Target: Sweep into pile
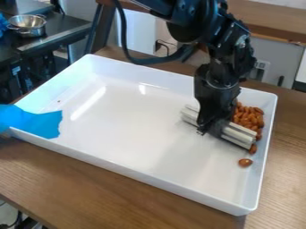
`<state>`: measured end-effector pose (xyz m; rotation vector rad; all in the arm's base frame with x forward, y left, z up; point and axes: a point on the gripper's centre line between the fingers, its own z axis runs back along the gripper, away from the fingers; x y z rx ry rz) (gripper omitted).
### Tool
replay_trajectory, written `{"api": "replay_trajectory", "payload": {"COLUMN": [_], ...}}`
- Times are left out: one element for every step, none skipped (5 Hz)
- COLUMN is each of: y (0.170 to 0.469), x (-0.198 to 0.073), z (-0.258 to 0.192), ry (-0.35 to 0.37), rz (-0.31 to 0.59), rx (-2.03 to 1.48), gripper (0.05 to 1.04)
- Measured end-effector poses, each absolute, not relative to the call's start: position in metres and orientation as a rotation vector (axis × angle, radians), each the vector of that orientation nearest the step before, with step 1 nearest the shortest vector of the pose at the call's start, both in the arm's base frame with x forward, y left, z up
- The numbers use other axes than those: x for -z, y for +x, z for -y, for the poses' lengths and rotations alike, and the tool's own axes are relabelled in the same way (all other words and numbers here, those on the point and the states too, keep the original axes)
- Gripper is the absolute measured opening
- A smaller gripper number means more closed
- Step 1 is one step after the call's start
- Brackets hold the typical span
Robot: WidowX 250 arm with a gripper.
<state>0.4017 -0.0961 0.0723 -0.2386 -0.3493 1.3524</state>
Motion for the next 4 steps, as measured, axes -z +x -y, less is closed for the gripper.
{"api": "replay_trajectory", "payload": {"y": [0.398, 0.378, 0.365, 0.358], "x": [-0.073, -0.087, -0.087, -0.078], "z": [0.093, 0.087, 0.087, 0.086], "ry": [-0.244, -0.25, -0.25, -0.224], "rz": [0.316, 0.315, 0.289, 0.287], "rx": [-1.366, -1.353, -1.353, -1.352], "gripper": [0.379, 0.379, 0.379, 0.379]}}
